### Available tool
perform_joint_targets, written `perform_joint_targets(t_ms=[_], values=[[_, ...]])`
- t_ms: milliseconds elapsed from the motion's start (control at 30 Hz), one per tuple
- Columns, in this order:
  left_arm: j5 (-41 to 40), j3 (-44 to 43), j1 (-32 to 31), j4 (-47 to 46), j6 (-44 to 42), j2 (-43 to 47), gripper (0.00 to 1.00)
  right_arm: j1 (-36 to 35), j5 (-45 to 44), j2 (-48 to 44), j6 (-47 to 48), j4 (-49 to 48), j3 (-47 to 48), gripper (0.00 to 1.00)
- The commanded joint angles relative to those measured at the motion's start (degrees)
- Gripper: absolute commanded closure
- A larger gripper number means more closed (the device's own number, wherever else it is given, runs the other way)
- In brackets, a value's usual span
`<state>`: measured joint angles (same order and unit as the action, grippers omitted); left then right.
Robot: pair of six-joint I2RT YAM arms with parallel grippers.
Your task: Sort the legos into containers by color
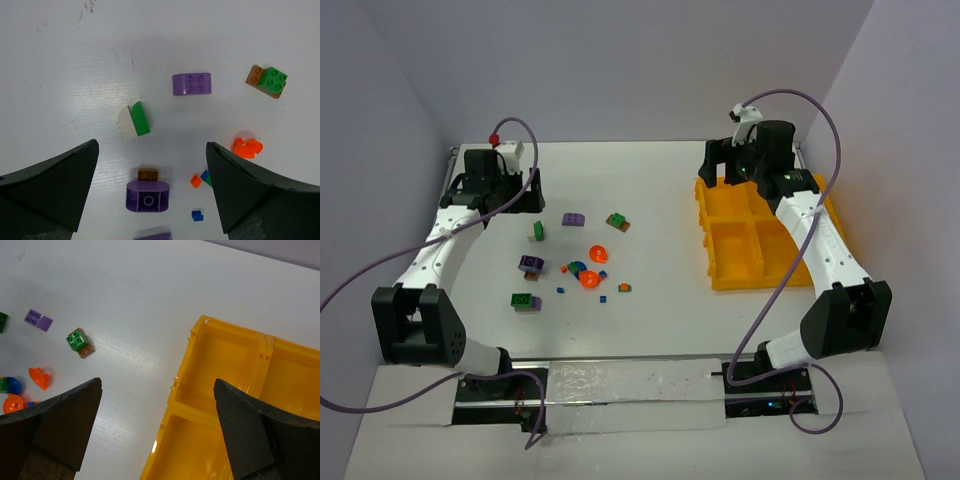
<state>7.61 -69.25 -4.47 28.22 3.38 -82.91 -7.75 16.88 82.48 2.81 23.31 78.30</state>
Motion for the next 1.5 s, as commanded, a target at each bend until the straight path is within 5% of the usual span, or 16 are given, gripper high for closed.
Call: perform_joint_targets(t_ms=[0,467,1167,1467], values=[[-3.14,-2.2,-0.63,-3.94,0.66,0.83,0.01,0.02,-0.89,-1.44,0.35,-2.38,0.1,0.0],[-20.61,2.07,-2.73,4.21,11.56,-0.32,0.01,0.28,-0.8,1.02,0.18,-2.12,1.33,0.0],[-18.75,-1.68,-3.67,2.97,18.54,-18.1,0.02,0.22,-0.27,3.98,-0.41,-1.77,4.11,0.0],[-20.15,-3.91,-3.91,1.93,18.68,-23.64,0.11,0.19,-0.13,4.42,-0.7,-1.42,4.7,0.0]])
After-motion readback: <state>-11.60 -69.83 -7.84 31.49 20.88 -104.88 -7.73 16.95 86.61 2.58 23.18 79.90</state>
